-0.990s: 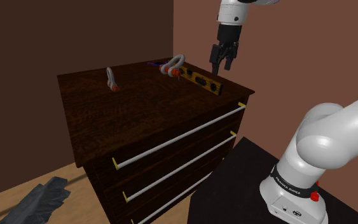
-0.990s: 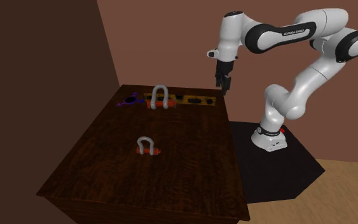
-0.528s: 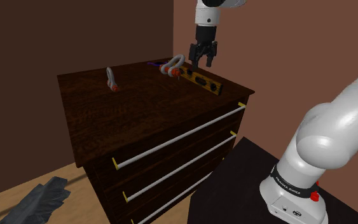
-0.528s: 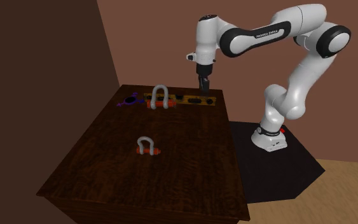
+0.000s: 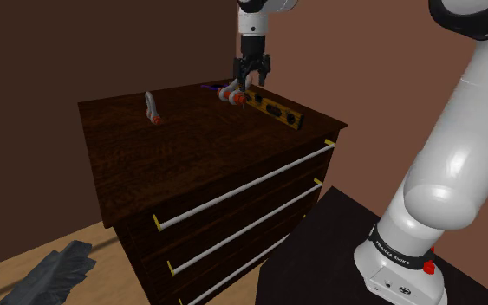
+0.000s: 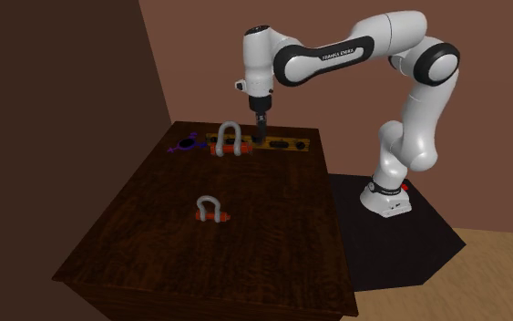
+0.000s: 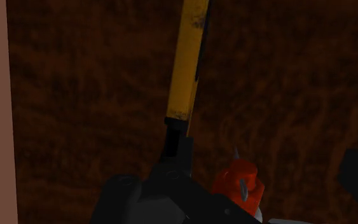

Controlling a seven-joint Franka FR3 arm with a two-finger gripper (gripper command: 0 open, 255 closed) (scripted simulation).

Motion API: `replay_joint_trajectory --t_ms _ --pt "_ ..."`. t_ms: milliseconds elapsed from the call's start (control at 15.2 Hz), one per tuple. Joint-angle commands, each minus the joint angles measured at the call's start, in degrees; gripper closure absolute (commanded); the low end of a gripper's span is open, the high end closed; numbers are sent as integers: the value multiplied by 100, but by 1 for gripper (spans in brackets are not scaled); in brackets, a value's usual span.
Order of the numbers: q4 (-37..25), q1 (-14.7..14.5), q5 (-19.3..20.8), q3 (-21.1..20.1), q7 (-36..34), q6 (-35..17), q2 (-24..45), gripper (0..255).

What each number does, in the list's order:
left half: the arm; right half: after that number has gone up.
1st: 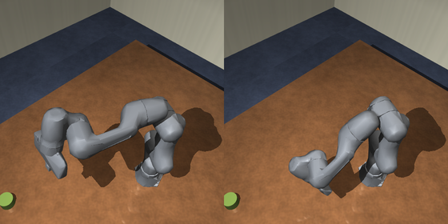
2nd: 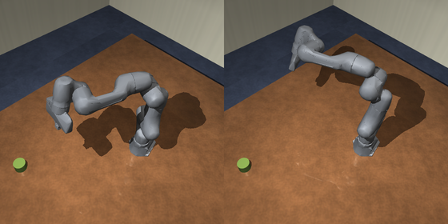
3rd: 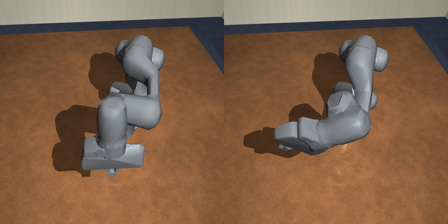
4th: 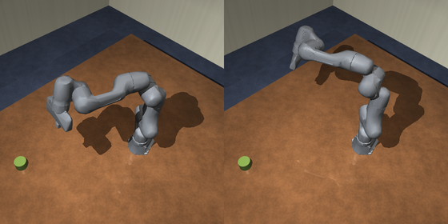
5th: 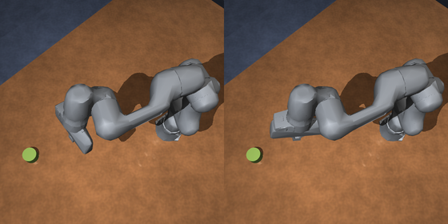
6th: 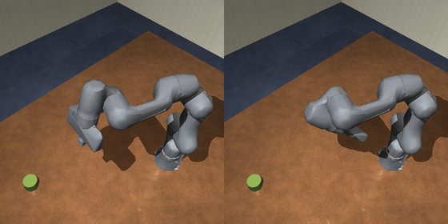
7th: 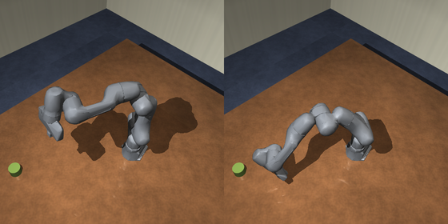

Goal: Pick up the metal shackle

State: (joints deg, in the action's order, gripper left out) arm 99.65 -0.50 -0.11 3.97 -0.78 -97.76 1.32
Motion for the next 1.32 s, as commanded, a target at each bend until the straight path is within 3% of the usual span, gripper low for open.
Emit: replay_joint_trajectory --t_ms 0,198,792,858,1254 --pt "-573 7 -8 6 -35 83 530 0" --pt "-1368 27 -20 13 -68 286 1168 0" --pt "-779 23 -20 10 -72 -299 1164 0" --pt "-769 21 -20 9 -75 -296 1152 255" --pt "-773 21 -20 9 -74 -294 1154 255"
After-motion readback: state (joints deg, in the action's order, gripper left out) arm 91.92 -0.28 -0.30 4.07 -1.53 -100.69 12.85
